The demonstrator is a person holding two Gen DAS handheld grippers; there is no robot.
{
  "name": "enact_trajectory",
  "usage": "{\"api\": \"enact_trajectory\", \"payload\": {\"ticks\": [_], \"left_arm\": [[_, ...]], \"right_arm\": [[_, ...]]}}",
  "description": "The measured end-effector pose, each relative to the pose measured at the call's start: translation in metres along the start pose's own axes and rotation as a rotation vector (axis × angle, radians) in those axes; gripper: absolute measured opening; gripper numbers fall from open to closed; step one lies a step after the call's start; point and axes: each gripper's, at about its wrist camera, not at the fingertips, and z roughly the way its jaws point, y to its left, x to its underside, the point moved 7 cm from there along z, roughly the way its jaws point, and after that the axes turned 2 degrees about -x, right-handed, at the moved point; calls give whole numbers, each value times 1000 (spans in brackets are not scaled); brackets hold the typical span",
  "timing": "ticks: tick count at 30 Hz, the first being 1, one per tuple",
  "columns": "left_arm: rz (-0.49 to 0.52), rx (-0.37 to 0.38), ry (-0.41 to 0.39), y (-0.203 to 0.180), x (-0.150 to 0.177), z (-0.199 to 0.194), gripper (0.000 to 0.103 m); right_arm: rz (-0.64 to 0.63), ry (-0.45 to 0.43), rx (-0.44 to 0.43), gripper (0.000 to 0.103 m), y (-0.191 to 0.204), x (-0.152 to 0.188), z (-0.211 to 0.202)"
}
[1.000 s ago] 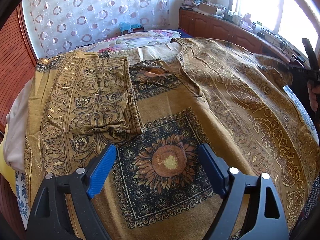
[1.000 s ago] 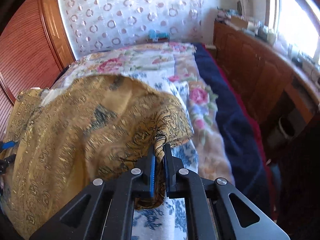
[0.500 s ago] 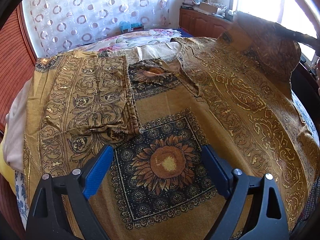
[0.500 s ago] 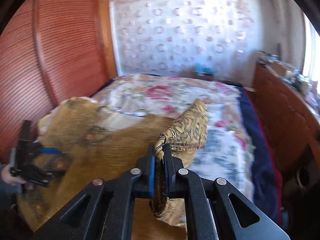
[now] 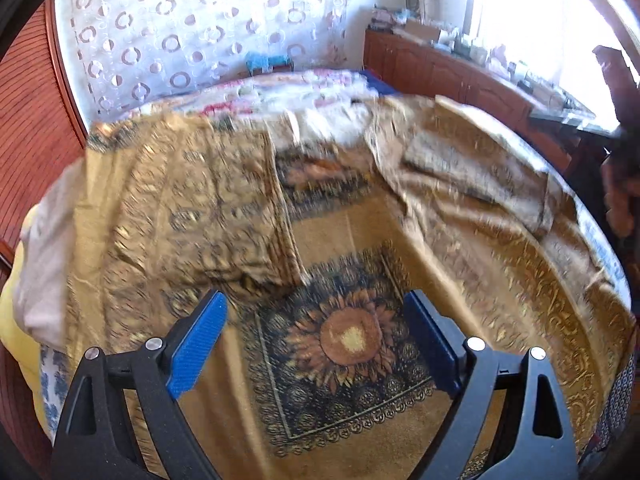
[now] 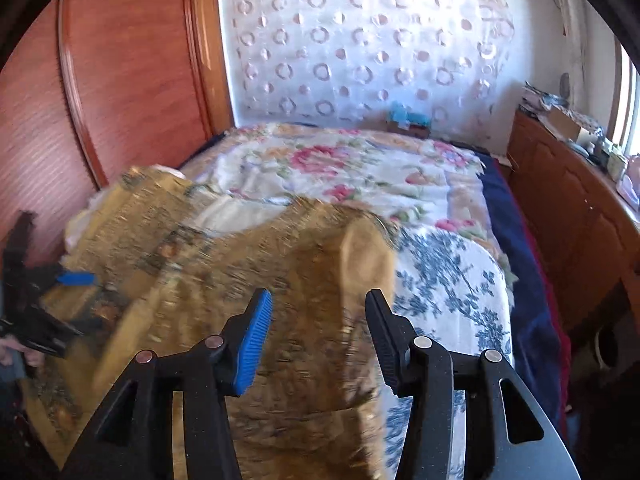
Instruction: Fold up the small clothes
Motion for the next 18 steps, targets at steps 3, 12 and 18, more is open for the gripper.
{"api": "enact_trajectory", "payload": {"ticks": [3,12,18], "left_arm": [[-8,5,-45,9,-11,-14,91],[-68,-37,-95,67,-44,-27,91],[-145,-33,-87,112,-56,-18,87]], "right_arm": [[7,29,5,51,0,-3,22],[30,90,49,53,-18,-22,70],[34,102,73,58,-33,-36,87]]}}
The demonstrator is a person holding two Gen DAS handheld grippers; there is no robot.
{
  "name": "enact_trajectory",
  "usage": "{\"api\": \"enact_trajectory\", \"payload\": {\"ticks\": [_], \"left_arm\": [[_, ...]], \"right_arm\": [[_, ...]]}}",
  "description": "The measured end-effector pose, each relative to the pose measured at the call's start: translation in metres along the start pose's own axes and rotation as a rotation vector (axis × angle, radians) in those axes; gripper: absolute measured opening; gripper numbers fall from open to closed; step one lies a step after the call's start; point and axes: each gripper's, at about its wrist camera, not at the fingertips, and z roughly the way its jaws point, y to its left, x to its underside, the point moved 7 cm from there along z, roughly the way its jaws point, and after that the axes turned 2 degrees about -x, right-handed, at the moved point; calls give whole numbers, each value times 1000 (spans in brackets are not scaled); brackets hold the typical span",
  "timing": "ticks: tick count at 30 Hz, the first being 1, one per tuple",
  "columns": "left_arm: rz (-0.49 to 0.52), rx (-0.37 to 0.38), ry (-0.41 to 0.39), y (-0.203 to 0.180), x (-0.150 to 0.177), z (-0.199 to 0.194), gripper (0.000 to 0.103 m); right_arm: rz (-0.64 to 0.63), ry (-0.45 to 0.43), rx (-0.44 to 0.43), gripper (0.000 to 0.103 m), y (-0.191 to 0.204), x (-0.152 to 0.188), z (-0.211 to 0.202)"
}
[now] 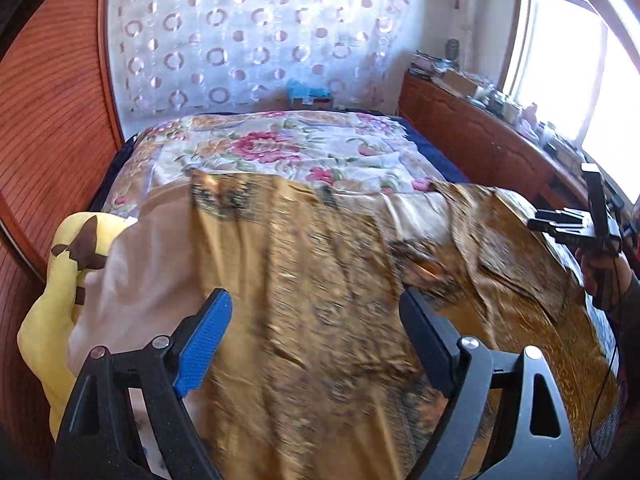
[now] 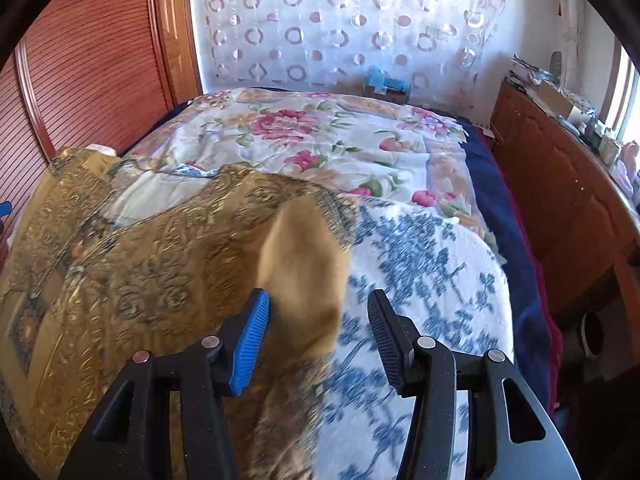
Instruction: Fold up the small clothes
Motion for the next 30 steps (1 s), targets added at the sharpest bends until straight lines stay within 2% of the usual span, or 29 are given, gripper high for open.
{"api": "enact_trajectory", "payload": {"ticks": [9,11,13,16,25,30], "left_arm": [[-25,-46,31,38,-17,29,82],[-34,-47,40,44,-18,34,77],[-47,-39,49,49,-20,40,76],[-59,-18,70,55,-20,49,64],[-105,-7,73,71,-39,65,64],[-135,22,71,77,-47,76,52]], "right_arm": [[14,44,-47,58,-2,-15,38],[7,52,-55,58,-1,-17,46],[-5,67,-52,58,-2,-17,54],[-17,45,-40,62,-3,-21,57],[-10,36,-33,72,-8,-16,60],[-13,40,-30,74,-7,-17,59]]}}
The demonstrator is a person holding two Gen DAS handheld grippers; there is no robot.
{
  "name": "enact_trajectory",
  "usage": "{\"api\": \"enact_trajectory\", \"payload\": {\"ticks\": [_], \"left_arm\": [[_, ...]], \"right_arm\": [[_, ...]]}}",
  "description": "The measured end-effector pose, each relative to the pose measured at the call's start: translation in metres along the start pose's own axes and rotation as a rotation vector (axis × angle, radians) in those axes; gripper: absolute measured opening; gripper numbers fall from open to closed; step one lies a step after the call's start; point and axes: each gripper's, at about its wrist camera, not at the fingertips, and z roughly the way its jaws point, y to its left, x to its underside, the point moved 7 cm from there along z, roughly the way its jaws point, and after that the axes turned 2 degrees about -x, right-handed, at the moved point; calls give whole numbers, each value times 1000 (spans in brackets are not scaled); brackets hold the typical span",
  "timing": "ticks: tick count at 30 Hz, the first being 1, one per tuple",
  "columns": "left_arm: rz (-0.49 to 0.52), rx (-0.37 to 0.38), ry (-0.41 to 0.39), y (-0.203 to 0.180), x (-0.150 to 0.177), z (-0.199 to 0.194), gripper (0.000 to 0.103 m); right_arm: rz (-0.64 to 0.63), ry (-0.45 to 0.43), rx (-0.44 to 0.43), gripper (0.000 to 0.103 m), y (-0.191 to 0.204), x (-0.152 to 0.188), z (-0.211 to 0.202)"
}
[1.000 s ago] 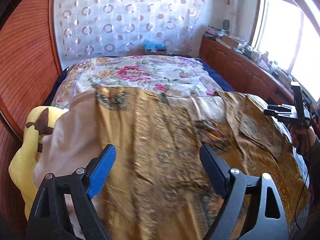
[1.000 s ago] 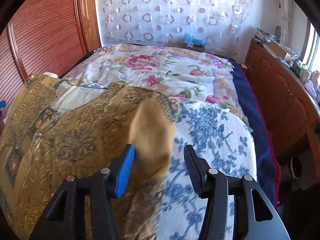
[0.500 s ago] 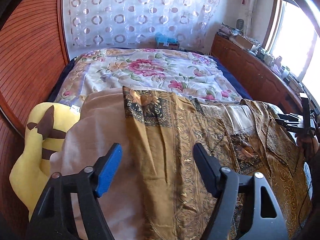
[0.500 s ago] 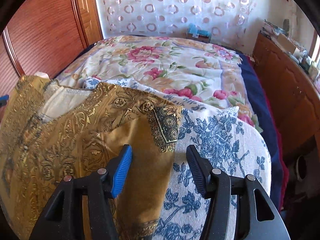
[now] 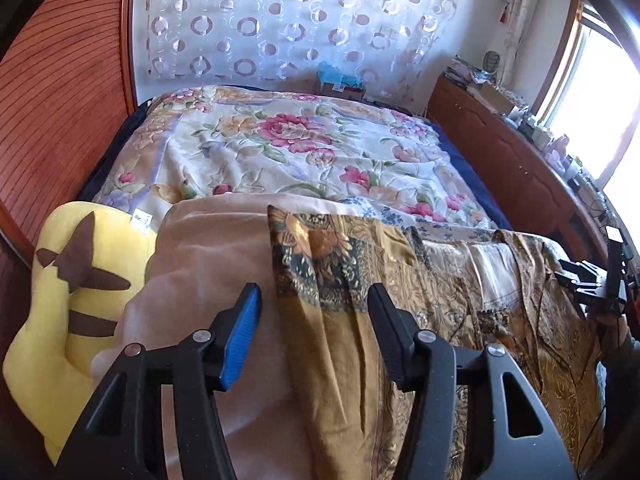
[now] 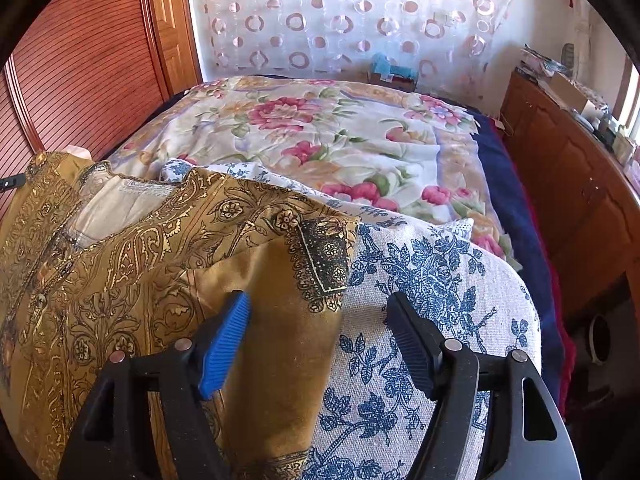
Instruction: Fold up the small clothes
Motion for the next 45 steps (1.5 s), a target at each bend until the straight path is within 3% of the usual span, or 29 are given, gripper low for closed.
{"api": "enact_trajectory", "payload": {"ticks": [5,6,7,11,19,20,21,22,23,25,29,35,42,45], "left_arm": [[-37,6,12,8,-2,8,44],[-34,2,8,9,-3,8,37],[-29,2,-2,8,-4,7,21],[12,23,-53,-2,-8,-7,8],[82,46,-52,-29,-7,-17,4],[86,48,-56,-32,-6,-20,4],[91,41,-61,-36,-6,-24,4],[102,49,-71,-42,-4,-30,4],[113,61,-78,-48,-3,-36,4],[134,87,-98,-64,1,-53,4],[154,125,-149,-85,10,-90,4],[167,144,-232,-96,34,-154,4],[102,146,-310,-72,91,-219,4],[85,96,-322,-53,130,-240,4]], "right_arm": [[-1,-1,0,74,-1,1,-1],[-1,-1,0,74,-1,1,-1],[-2,-1,0,74,-1,0,-1],[-2,-1,1,74,-1,1,-1],[-4,-3,-4,73,-1,1,-1],[-27,-11,-29,54,3,1,-4],[-73,-15,-59,28,11,2,-7],[-100,-9,-50,21,14,2,-9],[-112,6,-23,5,15,2,-10],[-109,-5,-17,4,16,0,-20],[-62,-119,-46,3,18,-8,-68],[-76,-246,-82,3,37,7,-143],[-73,-327,-146,3,50,81,-219],[-65,-326,-164,3,53,125,-244]]}}
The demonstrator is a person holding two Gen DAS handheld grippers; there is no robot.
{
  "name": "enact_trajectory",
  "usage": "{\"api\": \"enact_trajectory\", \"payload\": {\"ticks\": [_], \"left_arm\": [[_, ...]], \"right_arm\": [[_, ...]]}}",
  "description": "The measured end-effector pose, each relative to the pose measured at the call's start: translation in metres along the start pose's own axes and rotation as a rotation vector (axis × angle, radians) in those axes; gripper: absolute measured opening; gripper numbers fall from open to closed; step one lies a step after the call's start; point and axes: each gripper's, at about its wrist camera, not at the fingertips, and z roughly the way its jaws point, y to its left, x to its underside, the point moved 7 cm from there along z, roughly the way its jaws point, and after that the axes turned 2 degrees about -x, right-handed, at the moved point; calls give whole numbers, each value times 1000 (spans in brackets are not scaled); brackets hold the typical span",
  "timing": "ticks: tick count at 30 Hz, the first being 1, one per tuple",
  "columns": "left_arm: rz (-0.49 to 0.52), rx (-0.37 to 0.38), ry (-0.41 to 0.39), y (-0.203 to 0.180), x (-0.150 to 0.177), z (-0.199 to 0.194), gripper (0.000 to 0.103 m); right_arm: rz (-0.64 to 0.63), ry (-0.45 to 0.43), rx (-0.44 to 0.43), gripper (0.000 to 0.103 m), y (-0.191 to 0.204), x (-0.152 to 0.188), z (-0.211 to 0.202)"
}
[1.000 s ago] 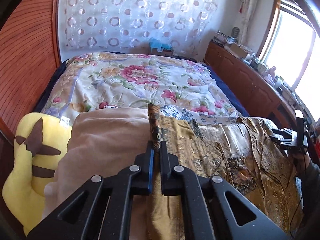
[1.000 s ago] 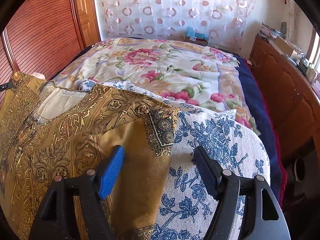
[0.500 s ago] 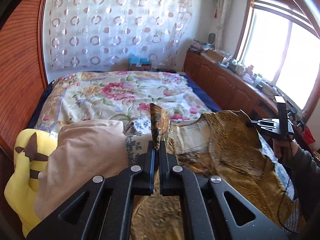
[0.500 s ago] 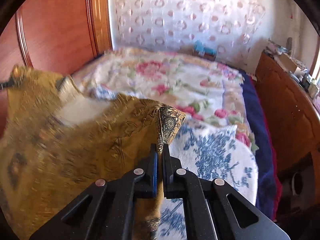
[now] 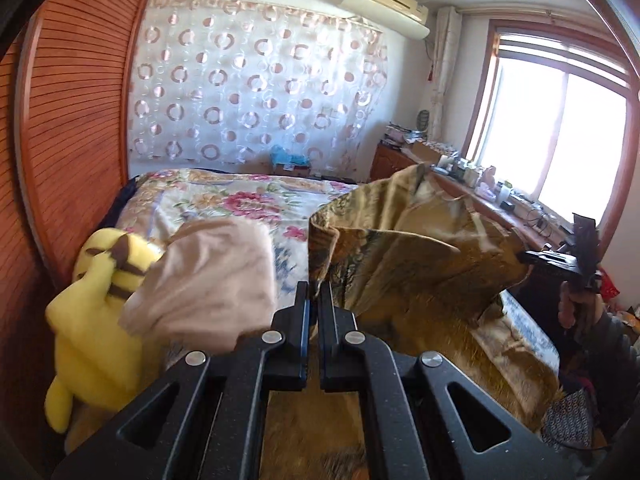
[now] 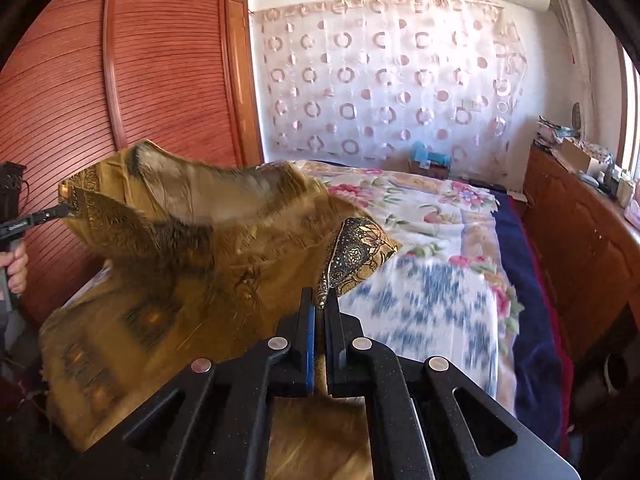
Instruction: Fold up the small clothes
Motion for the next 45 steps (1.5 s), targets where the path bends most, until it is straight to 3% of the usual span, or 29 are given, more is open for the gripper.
{"api": "enact_trajectory", "payload": {"ticks": [4,10,16,22,25,27,28,30,32,37,39,40,45], "left_arm": [[-62,-12,12,15,35,-22,4],[-124,-29,58,29,80,-30,4],[-105,-67,109,32,102,-29,4],[-31,-114,115,30,102,-34,10],[10,-126,82,28,93,-42,23],[32,-136,62,26,86,-47,48],[43,-128,45,25,82,-49,52],[57,-137,34,24,75,-50,72],[62,-135,27,23,69,-50,78],[72,-140,52,26,60,-35,79],[69,-147,69,30,58,-26,79],[62,-164,85,33,54,-20,79],[74,-167,95,39,33,1,79]], "right_arm": [[38,35,-14,3,7,53,-40],[72,94,-30,3,18,99,-87],[103,153,-32,3,19,114,-99],[98,172,-7,3,20,97,-90],[84,173,1,3,27,92,-86],[72,174,11,9,30,92,-86],[69,169,18,10,31,93,-88],[68,158,26,11,32,93,-91],[67,145,36,11,29,91,-95],[48,119,74,16,20,84,-107],[37,113,105,36,16,79,-106],[30,109,119,39,14,77,-104],[39,100,144,39,3,63,-82]]}}
